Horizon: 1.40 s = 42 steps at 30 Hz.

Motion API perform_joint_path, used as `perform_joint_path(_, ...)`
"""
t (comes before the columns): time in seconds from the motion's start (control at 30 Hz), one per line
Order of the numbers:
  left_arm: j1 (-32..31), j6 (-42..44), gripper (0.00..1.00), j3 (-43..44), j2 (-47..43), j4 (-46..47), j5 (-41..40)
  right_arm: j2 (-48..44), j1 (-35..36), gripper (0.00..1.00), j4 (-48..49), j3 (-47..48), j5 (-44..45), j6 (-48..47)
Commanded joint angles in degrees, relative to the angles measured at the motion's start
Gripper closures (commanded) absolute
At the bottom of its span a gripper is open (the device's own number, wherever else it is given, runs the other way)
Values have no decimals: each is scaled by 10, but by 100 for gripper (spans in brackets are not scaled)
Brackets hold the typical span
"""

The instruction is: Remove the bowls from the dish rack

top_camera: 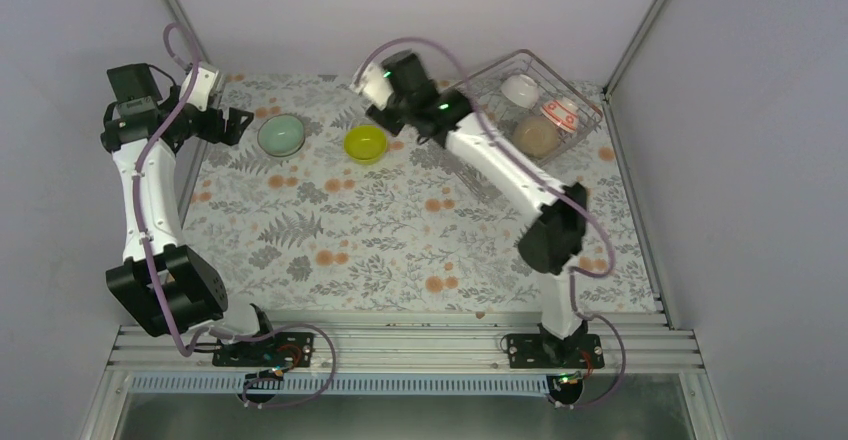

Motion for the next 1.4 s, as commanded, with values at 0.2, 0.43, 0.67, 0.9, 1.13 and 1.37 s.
perform_joint_path(0.2, -70, -29, 0, 8, -32, 12, -45, -114, -243, 40, -89, -48, 7, 21)
perform_joint_path(0.43, -221, -66, 0, 30, -5, 21, -166, -117, -393, 39, -161, -64, -141, 66)
perform_joint_path(0.67, -366, -77, 0, 70, 77, 30, -275, -147, -458, 36, -155, -156, -186, 83)
perform_joint_path(0.9, -431, -76, 0, 173, 186, -1, -286, -129, -516, 20, -159, -192, -254, 103)
perform_joint_path(1.13, -451, -84, 0, 270, 265, -22, -282, -63, -543, 9, -180, -158, -329, 110)
perform_joint_path(1.37, -467, -88, 0, 325, 325, -36, -296, -11, -546, 0, -201, -127, -368, 118)
